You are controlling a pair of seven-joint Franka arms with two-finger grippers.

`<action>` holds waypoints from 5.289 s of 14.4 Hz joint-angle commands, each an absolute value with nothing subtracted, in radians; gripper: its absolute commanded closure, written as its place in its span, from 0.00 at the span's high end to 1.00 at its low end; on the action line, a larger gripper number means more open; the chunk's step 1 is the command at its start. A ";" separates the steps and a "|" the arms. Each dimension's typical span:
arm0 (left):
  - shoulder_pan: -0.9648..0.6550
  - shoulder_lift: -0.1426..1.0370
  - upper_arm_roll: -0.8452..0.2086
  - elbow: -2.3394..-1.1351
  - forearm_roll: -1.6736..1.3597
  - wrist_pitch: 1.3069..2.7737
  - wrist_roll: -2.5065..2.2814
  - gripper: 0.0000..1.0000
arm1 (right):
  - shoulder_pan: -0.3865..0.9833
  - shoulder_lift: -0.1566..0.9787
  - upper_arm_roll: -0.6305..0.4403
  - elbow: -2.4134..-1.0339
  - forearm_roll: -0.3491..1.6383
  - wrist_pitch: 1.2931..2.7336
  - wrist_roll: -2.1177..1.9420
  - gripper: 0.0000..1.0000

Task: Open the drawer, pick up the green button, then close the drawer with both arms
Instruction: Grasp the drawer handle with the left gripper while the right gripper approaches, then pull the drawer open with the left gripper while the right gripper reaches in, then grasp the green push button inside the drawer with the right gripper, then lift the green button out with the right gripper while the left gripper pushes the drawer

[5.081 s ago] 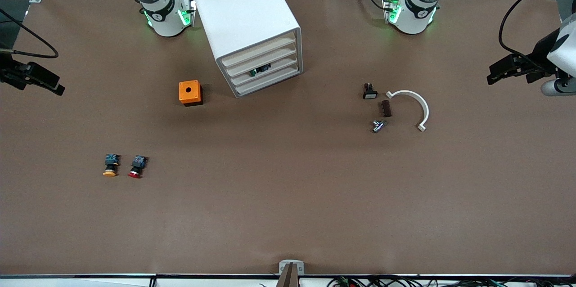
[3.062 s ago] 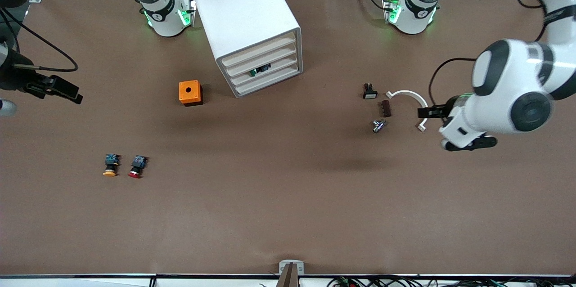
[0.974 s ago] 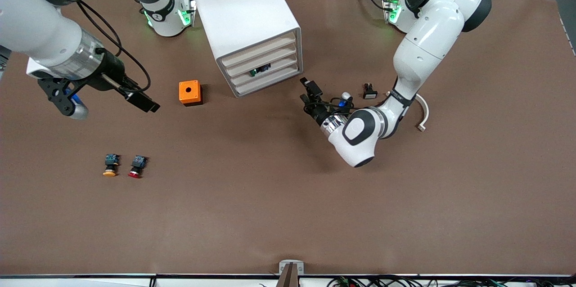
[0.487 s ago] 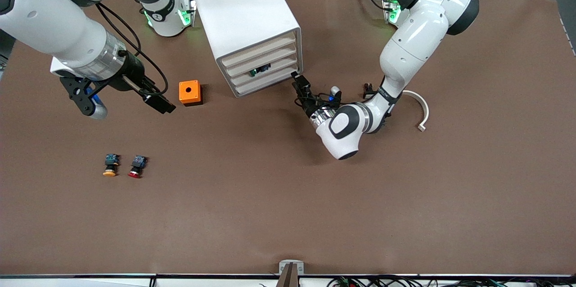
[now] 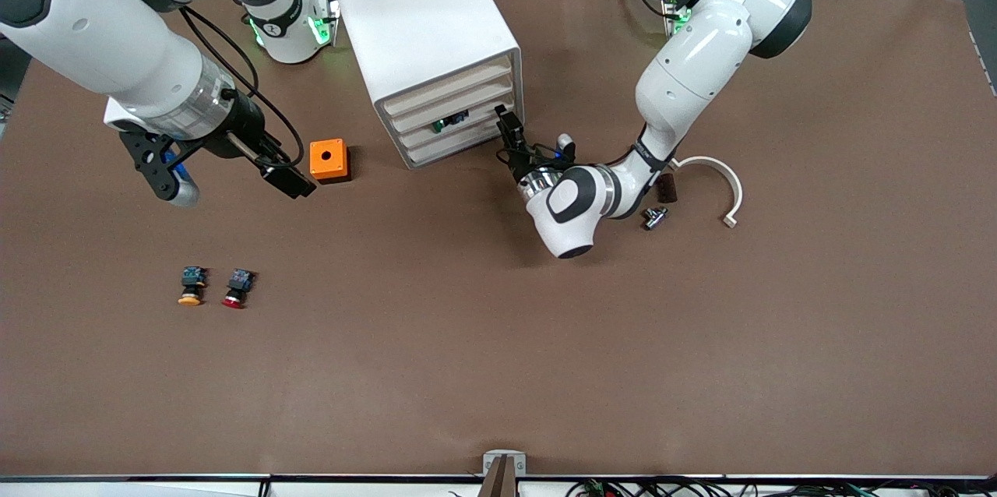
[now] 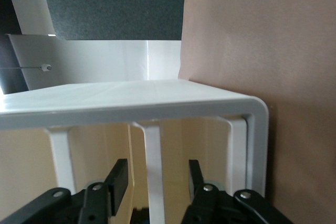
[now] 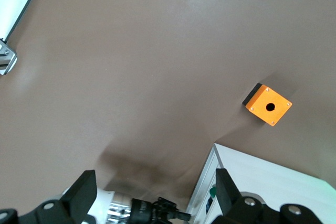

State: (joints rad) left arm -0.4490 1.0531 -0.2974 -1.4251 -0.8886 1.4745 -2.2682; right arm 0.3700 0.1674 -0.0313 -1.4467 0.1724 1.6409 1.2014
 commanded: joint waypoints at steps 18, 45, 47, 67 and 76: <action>-0.456 1.057 -0.307 -1.440 -0.910 1.471 -2.229 0.09 | 0.560 0.250 -0.040 -1.397 0.196 1.732 1.574 1.00; -0.226 1.032 -0.299 -1.385 -0.897 1.574 -1.906 1.00 | 0.893 0.471 -0.041 -1.749 -0.113 2.213 1.919 1.00; -0.207 1.023 -0.301 -1.373 -0.894 1.563 -1.783 1.00 | 0.900 0.471 -0.041 -1.790 -0.123 2.264 1.925 1.00; -0.222 0.871 -0.307 -1.223 -0.325 1.735 -1.080 1.00 | 0.890 0.457 -0.040 -1.807 -0.229 2.310 1.951 0.00; -0.242 0.845 -0.305 -1.232 -0.100 1.928 -1.015 1.00 | 0.700 0.359 -0.038 -1.790 -0.120 2.229 1.492 0.00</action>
State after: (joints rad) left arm -0.2250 0.8657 -0.3040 -1.2062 -0.1606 1.8788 -1.0236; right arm 0.7585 0.3876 -0.0532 -1.7855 -0.1476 2.2505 1.6120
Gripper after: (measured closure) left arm 0.000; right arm 0.586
